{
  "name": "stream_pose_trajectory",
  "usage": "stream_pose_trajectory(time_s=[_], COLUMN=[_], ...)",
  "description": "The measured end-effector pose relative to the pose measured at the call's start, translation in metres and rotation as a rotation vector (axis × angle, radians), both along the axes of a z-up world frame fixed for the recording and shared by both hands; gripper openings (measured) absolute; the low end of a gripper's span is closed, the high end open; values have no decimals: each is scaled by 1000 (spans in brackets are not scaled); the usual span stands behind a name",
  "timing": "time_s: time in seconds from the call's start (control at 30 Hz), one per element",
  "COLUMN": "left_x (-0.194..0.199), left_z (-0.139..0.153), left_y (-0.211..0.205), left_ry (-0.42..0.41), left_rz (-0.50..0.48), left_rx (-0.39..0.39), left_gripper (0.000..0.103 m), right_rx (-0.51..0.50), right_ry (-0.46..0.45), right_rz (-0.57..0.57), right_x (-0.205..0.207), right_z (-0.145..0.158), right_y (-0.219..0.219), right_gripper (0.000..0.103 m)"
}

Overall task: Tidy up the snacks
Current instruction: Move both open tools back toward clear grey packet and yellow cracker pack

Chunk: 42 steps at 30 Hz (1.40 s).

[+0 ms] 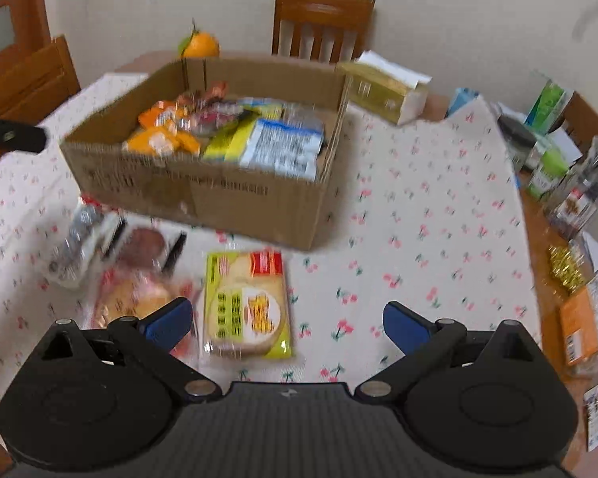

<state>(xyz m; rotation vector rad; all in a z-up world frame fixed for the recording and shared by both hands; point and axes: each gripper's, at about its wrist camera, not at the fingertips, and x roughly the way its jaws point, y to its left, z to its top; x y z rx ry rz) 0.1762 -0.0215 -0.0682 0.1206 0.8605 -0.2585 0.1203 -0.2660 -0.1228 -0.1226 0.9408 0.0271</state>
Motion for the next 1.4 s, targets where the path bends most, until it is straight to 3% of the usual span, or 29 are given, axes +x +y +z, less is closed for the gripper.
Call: stream_pose_trajectory(time_s=[0.3, 0.77, 1.07, 1.4], left_x=[-17, 7, 18, 19], left_z=[-26, -63, -86, -93], left_y=[7, -18, -25, -13], left_ry=[65, 121, 139, 147], left_rz=[37, 6, 17, 17], left_rx=[14, 45, 89, 86], left_gripper=[97, 96, 96, 99], right_rx=[-20, -33, 48, 49], right_ry=[80, 90, 102, 96], right_rz=[47, 73, 48, 73], right_x=[4, 38, 45, 46], right_z=[-40, -48, -50, -51], right_y=[8, 7, -8, -9], right_gripper=[103, 103, 103, 103])
